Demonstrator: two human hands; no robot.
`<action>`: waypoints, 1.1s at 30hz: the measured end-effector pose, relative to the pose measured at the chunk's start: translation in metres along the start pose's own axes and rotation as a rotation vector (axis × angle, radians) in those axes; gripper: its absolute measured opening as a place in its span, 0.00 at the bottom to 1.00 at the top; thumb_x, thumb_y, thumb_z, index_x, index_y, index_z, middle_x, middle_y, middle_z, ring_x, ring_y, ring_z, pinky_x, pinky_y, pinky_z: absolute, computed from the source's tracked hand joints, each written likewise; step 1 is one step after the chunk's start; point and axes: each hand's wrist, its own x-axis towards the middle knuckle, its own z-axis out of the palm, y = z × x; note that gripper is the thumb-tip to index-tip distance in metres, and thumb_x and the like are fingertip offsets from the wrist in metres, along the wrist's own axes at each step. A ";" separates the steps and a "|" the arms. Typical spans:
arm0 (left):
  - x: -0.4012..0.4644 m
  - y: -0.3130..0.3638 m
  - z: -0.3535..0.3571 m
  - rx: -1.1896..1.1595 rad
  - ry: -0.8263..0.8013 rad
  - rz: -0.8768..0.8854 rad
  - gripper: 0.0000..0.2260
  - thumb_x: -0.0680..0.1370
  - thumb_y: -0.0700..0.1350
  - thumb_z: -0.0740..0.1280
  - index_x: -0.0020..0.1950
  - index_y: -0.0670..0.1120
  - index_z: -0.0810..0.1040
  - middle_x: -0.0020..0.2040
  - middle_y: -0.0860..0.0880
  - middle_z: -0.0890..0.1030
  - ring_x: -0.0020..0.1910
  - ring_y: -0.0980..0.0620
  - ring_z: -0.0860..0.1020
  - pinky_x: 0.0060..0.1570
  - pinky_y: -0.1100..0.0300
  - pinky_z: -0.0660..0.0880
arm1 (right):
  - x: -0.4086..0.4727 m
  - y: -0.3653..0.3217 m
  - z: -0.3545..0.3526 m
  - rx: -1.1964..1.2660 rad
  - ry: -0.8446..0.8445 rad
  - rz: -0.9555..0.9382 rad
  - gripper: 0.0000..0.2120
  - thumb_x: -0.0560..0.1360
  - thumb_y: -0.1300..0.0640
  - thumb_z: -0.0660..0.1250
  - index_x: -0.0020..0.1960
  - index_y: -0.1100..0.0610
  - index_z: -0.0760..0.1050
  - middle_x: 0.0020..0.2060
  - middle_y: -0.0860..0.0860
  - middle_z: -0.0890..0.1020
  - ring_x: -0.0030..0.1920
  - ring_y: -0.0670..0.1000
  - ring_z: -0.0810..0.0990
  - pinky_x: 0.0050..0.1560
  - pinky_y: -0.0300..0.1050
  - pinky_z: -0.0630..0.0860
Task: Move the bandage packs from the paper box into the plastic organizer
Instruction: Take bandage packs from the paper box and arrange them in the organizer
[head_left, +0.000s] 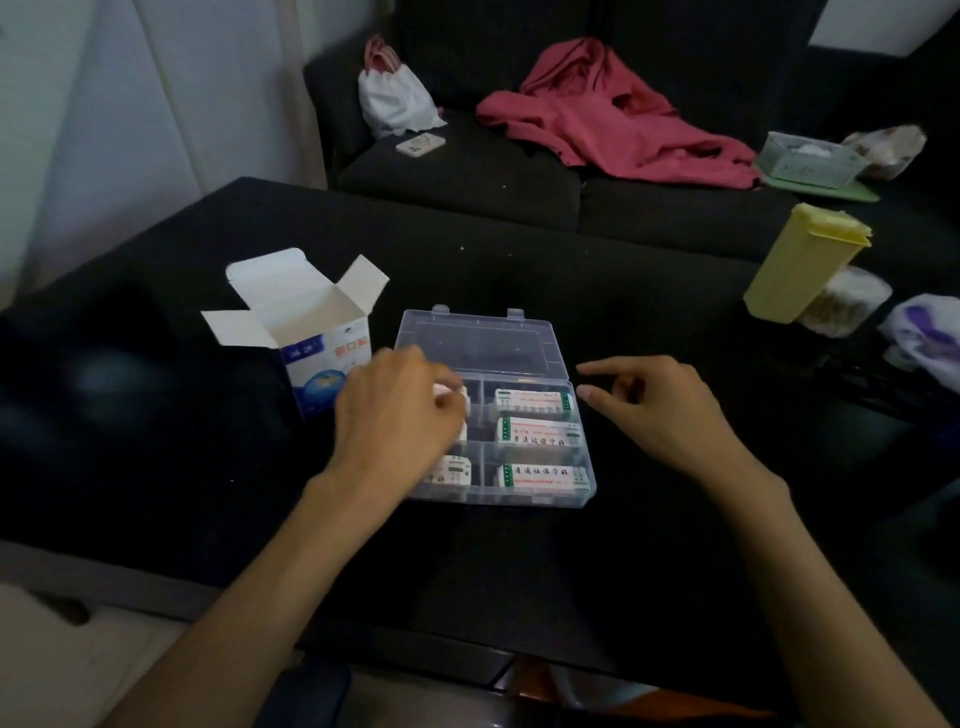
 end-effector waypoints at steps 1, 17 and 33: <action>0.001 -0.009 -0.008 -0.024 0.087 -0.021 0.10 0.78 0.47 0.65 0.57 0.54 0.81 0.51 0.52 0.78 0.50 0.54 0.75 0.48 0.58 0.73 | 0.001 -0.005 -0.001 0.025 0.002 0.000 0.16 0.76 0.48 0.65 0.63 0.46 0.74 0.35 0.46 0.76 0.36 0.43 0.75 0.36 0.38 0.70; 0.016 -0.118 -0.045 -1.129 0.110 -0.752 0.07 0.76 0.40 0.66 0.53 0.45 0.77 0.47 0.48 0.81 0.42 0.54 0.77 0.39 0.62 0.72 | 0.069 -0.166 0.101 0.001 -0.028 -0.387 0.15 0.76 0.52 0.65 0.63 0.49 0.74 0.54 0.52 0.80 0.53 0.56 0.79 0.48 0.50 0.76; 0.000 -0.149 -0.067 -1.316 -0.107 -0.596 0.17 0.67 0.55 0.72 0.52 0.48 0.82 0.46 0.48 0.85 0.52 0.49 0.81 0.56 0.53 0.75 | 0.019 -0.153 0.109 0.243 0.192 -0.602 0.10 0.75 0.50 0.68 0.55 0.48 0.82 0.42 0.45 0.85 0.37 0.42 0.81 0.41 0.31 0.77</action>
